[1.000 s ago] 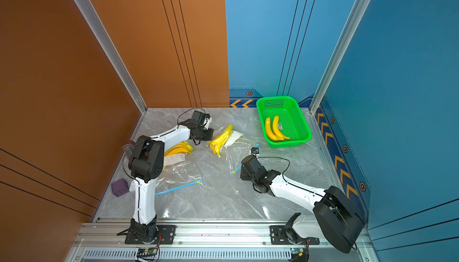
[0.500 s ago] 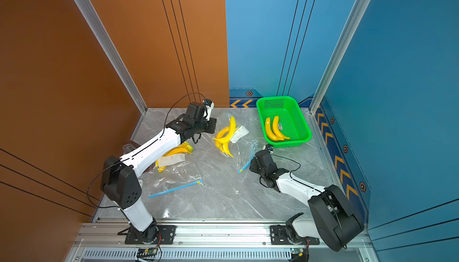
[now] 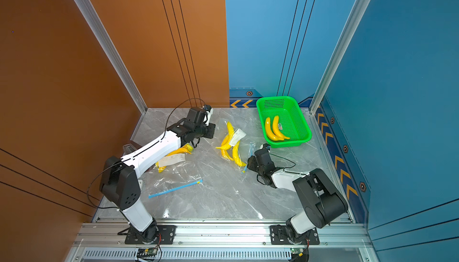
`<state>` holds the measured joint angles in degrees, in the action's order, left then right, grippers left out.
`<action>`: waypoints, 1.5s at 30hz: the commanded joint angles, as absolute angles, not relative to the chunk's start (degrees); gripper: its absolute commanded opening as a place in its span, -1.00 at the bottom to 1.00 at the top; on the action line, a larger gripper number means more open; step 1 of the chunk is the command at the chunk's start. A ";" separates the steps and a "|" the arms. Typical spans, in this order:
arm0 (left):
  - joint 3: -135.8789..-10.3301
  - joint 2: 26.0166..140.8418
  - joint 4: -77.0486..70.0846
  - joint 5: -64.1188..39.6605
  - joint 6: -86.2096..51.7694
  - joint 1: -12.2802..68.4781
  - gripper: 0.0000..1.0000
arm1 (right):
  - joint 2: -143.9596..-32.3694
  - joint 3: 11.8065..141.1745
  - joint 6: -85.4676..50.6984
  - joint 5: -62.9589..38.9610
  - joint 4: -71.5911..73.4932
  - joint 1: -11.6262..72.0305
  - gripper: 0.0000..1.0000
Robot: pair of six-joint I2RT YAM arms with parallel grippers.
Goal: Open the zip-top bag and take out the banana
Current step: Adjust the zipper food storage bag at the center of the board, then pick up the banana from the zipper food storage bag.
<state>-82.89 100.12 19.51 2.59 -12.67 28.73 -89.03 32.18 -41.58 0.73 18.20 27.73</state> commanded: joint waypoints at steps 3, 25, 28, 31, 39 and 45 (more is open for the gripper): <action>-83.21 106.95 20.47 3.81 -9.35 26.67 -1.00 | -90.73 36.59 -34.47 3.75 15.91 31.18 0.11; -87.79 116.81 22.04 6.37 -6.99 24.53 -1.00 | -89.80 37.82 -32.74 6.35 9.28 25.52 -0.01; -88.15 117.31 21.97 5.86 -6.86 24.52 -1.00 | -92.35 39.81 -31.14 3.95 10.74 26.38 -0.02; -88.52 117.81 22.01 5.55 -6.73 24.74 -1.00 | -92.44 40.83 -27.62 2.06 11.83 28.81 -0.01; -90.35 119.59 22.63 5.36 -6.33 25.17 -1.00 | -93.79 44.22 -19.03 4.03 8.35 37.64 0.04; -91.05 119.97 22.86 5.71 -6.16 25.66 -1.00 | -97.76 46.79 -16.99 1.52 5.63 39.06 0.01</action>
<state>-89.52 118.87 20.91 5.63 -6.87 25.08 -96.36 45.80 -19.88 3.11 9.02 38.52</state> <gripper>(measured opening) 0.039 0.508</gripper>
